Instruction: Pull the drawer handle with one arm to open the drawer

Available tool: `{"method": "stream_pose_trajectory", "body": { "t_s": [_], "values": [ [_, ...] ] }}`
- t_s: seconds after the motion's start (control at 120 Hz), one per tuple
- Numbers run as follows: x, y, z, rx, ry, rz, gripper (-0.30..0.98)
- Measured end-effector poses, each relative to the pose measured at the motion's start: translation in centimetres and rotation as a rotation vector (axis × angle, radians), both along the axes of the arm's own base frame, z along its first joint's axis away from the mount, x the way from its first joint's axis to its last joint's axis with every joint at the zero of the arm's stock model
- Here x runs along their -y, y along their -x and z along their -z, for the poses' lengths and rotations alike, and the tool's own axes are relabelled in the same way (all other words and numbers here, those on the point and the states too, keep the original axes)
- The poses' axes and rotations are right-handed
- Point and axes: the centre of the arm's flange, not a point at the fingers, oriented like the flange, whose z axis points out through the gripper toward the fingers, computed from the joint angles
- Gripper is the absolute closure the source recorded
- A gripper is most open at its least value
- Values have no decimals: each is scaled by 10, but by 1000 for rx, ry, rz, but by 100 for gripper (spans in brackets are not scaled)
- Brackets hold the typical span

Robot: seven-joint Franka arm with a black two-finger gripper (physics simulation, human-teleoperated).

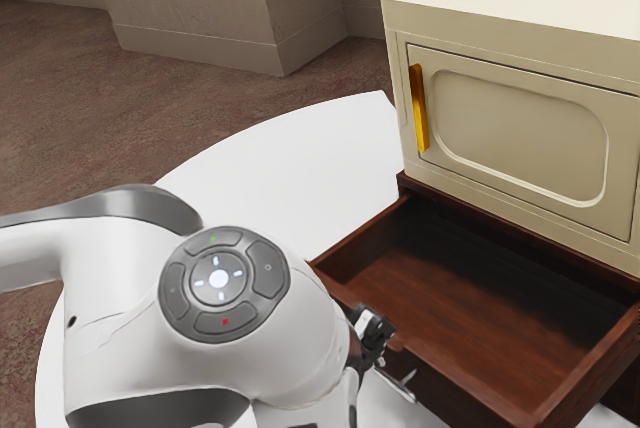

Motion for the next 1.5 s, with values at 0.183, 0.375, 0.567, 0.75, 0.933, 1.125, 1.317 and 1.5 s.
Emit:
{"method": "stream_pose_trajectory", "body": {
  "t_s": [0.183,0.375,0.567,0.75,0.933,1.125,1.317,1.5],
  "values": [
    [2,8,-8,-19,-23,-2,3],
    [8,12,-23,-6,-25,7,7],
    [14,18,-39,18,-22,24,3],
    [23,21,-69,57,-3,30,1],
    [15,0,-106,93,48,-28,1],
    [-7,-46,-137,106,96,-194,0],
    [-31,-82,-140,73,145,-428,0],
    [-46,-99,-139,26,217,-697,0]
  ]
}}
